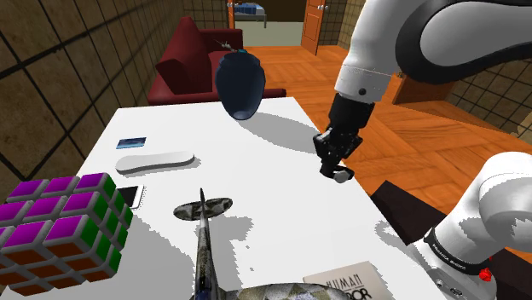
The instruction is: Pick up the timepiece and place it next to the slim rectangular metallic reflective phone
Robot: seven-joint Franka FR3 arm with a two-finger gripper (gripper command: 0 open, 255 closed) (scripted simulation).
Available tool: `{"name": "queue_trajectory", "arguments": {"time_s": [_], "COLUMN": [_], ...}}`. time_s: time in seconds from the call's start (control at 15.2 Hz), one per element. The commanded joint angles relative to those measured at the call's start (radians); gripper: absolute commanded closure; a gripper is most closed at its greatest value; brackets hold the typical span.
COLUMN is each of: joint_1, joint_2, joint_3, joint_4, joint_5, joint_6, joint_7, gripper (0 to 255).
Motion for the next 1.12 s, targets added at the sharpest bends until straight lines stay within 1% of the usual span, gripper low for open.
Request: {"name": "queue_trajectory", "arguments": {"time_s": [0.0, 0.26, 0.53, 0.79, 1.06], "joint_1": [-0.006, -0.019, -0.032, -0.033, -0.007], "joint_2": [0.084, 0.245, 0.408, 0.578, 0.757], "joint_3": [0.032, 0.096, 0.156, 0.207, 0.237], "joint_4": [0.065, 0.196, 0.34, 0.502, 0.686], "joint_5": [0.0, -0.021, -0.073, -0.158, -0.269], "joint_6": [0.03, 0.084, 0.122, 0.141, 0.136], "joint_7": [0.026, 0.086, 0.162, 0.254, 0.355], "gripper": [255, 255, 255, 255, 255]}}
